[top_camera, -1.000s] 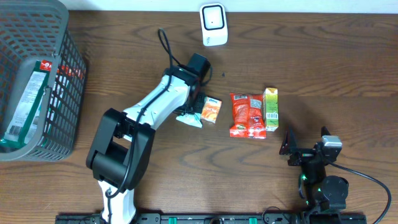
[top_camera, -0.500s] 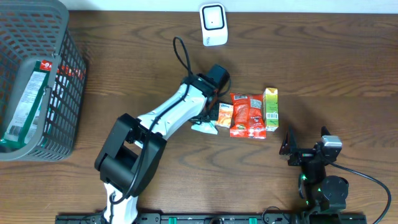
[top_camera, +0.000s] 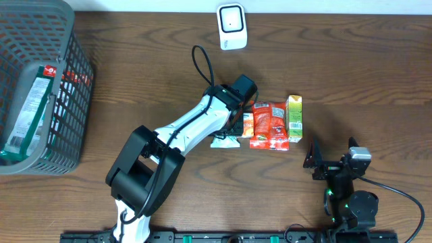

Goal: Scan the item barcode
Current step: 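Lift the wipes pack out and carry it beside the Kleenex pack, then lower the wipes pack onto the table left of the Kleenex and release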

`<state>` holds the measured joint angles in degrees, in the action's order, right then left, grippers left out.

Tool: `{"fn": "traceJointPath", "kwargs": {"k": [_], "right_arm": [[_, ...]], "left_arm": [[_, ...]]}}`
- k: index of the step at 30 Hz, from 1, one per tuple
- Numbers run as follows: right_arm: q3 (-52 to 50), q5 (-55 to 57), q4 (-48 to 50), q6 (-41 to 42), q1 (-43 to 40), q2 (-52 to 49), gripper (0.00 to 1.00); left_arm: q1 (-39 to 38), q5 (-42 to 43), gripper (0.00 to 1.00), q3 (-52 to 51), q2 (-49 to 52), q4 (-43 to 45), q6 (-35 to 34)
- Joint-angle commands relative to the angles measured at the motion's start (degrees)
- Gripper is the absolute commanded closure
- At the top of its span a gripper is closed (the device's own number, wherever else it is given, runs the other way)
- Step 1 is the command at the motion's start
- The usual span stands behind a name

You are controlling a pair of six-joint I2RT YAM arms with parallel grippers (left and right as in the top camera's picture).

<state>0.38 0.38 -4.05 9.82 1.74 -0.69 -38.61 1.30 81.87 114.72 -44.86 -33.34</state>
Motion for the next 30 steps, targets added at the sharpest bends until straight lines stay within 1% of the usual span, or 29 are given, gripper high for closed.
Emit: {"fn": "traceJointPath", "kwargs": {"k": [1, 3, 7, 9, 10, 11, 12, 18, 20, 27, 30], "right_arm": [[-0.1, -0.3, -0.2, -0.7, -0.2, 0.3, 0.01], [-0.1, -0.3, -0.2, -0.7, -0.2, 0.3, 0.01], [-0.1, -0.3, -0.2, -0.7, -0.2, 0.3, 0.01], [-0.1, -0.3, -0.2, -0.7, -0.2, 0.3, 0.01], [-0.1, -0.3, -0.2, -0.7, -0.2, 0.3, 0.01], [-0.1, -0.3, -0.2, -0.7, -0.2, 0.3, 0.01], [-0.1, -0.3, -0.2, -0.7, -0.2, 0.3, 0.01], [-0.1, -0.3, -0.2, -0.7, -0.2, 0.3, 0.01], [-0.1, -0.3, -0.2, -0.7, -0.2, 0.3, 0.01], [-0.1, -0.3, -0.2, -0.7, -0.2, 0.3, 0.01], [-0.1, -0.3, -0.2, -0.7, -0.2, 0.3, 0.01]], "left_arm": [[0.8, -0.3, 0.35, -0.2, -0.3, 0.0, 3.7], [1.3, -0.3, 0.33, 0.1, -1.3, 0.0, 5.1], [3.1, -0.5, 0.32, 0.6, -4.3, 0.0, 5.7], [4.1, -0.5, 0.33, 0.6, -5.6, -0.2, 5.6], [4.9, -0.2, 0.51, 0.6, -6.4, -0.4, 5.7], [5.3, 0.7, 0.73, 0.6, -6.8, -0.5, 5.7], [6.0, 2.8, 0.92, 0.6, -7.4, -0.5, 5.7], [7.3, 15.1, 0.93, -0.5, -7.6, -1.6, 8.0], [7.3, 17.2, 0.93, -1.6, -7.6, -2.2, 8.1], [7.3, 16.8, 0.92, -6.7, -7.6, -2.4, 8.3], [7.3, 16.7, 0.92, -9.2, -7.6, 0.5, 8.3]]}}
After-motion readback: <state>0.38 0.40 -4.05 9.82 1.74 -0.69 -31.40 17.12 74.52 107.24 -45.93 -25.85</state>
